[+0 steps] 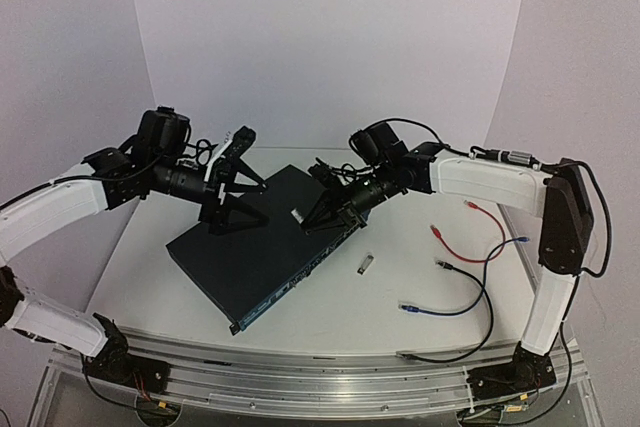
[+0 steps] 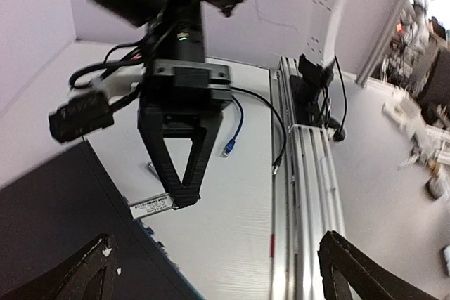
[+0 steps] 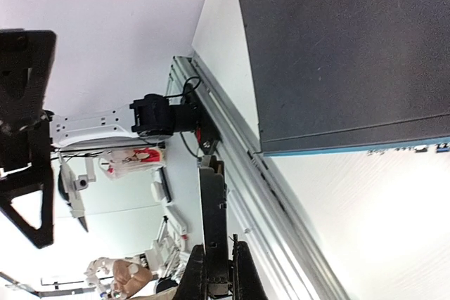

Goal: Insert the plug into the switch port

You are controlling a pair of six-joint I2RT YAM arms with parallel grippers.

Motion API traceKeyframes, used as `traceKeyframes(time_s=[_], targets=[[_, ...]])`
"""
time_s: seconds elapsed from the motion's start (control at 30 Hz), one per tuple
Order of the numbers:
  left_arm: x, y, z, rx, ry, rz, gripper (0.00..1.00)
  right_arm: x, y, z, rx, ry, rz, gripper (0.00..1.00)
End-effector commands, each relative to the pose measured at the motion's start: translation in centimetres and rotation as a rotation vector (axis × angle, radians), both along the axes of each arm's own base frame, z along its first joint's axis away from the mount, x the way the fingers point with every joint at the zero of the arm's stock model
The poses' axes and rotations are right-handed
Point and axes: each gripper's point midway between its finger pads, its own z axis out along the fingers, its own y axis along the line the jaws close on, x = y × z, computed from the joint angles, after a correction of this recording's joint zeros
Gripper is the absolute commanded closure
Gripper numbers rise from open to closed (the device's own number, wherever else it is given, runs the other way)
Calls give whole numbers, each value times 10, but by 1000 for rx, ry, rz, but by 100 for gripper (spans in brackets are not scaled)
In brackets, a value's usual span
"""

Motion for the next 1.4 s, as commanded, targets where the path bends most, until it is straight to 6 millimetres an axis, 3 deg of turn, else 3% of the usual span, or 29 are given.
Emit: traceKeyframes(time_s=[0.0,0.07,0.17,0.37,1.0,1.37], targets=[[-18,9,1,5,-494,-205,1,-25,2,34,96,155,90,100],[-9,4,2,40,-521,-232,1,-28,1,32,97,179,102,100],[3,-2,-13,138,-450,-278,1,-31,-1,30,97,195,112,100],[13,-13,-30,228,-359,-402,14,-39,-7,26,97,205,129,100],[5,-44,-48,200,-331,-527,42,-39,2,26,108,267,158,100],[-1,-47,-49,193,-349,-563,70,-39,5,30,118,272,165,100]])
